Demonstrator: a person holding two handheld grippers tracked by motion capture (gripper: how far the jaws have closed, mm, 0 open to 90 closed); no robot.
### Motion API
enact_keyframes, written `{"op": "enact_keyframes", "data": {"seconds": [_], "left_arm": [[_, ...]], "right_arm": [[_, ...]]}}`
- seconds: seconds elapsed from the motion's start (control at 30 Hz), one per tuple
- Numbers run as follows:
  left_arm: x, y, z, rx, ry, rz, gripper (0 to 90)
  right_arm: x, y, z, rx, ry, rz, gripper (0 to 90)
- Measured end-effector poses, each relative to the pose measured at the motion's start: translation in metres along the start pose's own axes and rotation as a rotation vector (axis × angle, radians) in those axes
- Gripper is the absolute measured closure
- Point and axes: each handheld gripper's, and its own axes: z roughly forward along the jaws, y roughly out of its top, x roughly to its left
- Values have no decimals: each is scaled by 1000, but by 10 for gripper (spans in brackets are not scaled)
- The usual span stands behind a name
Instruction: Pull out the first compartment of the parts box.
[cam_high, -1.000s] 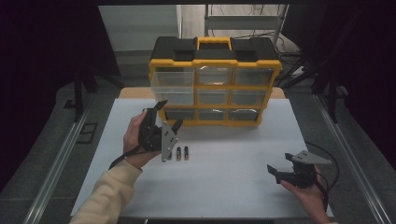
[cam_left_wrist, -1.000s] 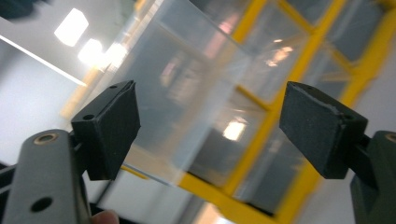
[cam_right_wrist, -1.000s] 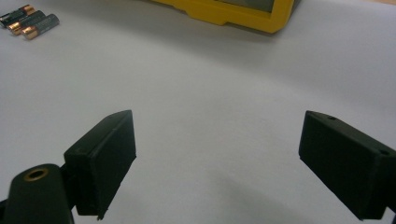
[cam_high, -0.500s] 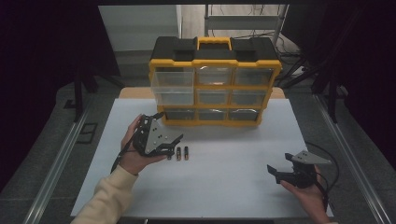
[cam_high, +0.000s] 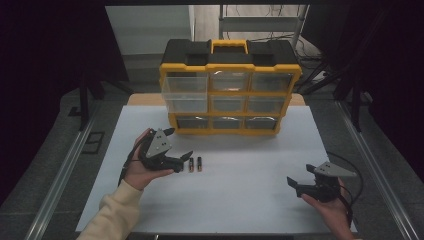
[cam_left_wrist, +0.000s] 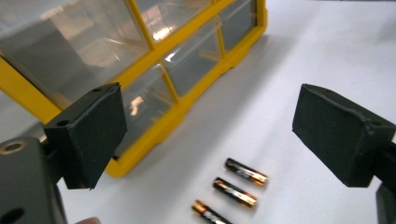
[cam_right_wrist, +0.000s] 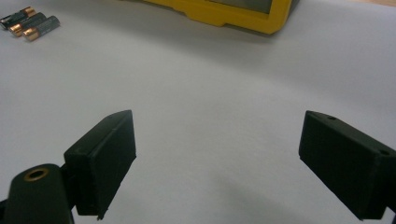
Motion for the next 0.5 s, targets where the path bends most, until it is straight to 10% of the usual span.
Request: {"op": "enact_keyframes", "data": {"seconds": [0.5], "left_arm": [[11,-16,7,44,-92,-97,95]], "right_arm": [[0,-2,0,5,-5,-1,114]]}}
